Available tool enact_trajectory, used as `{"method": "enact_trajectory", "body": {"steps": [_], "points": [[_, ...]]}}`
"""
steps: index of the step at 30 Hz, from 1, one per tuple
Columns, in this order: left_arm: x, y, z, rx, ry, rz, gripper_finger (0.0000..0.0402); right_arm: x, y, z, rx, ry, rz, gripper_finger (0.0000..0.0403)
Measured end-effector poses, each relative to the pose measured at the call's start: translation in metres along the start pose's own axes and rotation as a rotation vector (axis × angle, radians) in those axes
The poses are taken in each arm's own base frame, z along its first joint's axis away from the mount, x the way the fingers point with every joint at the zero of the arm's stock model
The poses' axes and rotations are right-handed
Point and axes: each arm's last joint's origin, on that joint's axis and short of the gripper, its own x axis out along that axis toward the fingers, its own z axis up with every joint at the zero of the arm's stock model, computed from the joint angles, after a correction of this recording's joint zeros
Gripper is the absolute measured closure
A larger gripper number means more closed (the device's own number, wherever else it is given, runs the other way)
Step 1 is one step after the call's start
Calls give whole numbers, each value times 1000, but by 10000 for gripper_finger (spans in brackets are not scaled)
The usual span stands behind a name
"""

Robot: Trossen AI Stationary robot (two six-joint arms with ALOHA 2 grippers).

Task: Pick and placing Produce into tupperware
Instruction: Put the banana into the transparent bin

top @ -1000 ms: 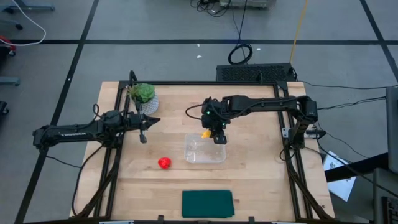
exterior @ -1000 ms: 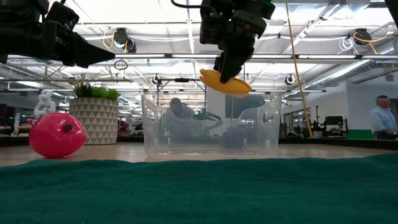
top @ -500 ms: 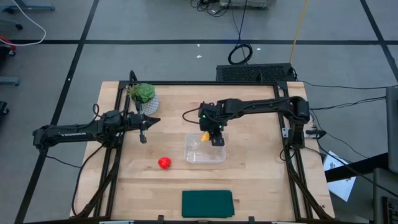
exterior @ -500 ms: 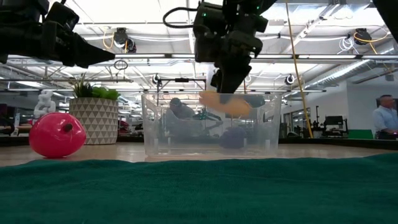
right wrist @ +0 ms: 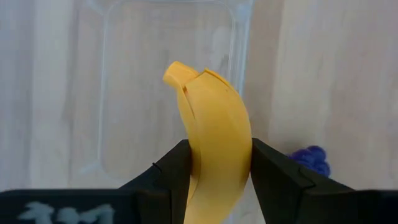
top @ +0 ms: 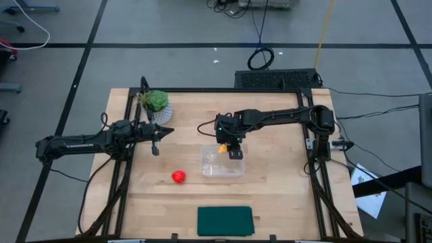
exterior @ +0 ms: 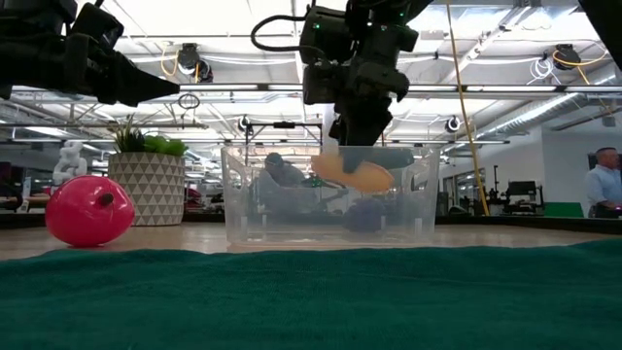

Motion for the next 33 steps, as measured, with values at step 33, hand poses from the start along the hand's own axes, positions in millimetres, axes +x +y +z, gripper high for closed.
{"method": "enact_trajectory", "body": {"steps": [33], "points": [[0, 0, 0, -5, 0, 0, 396, 14, 36, -2, -108, 34, -189, 266]]}}
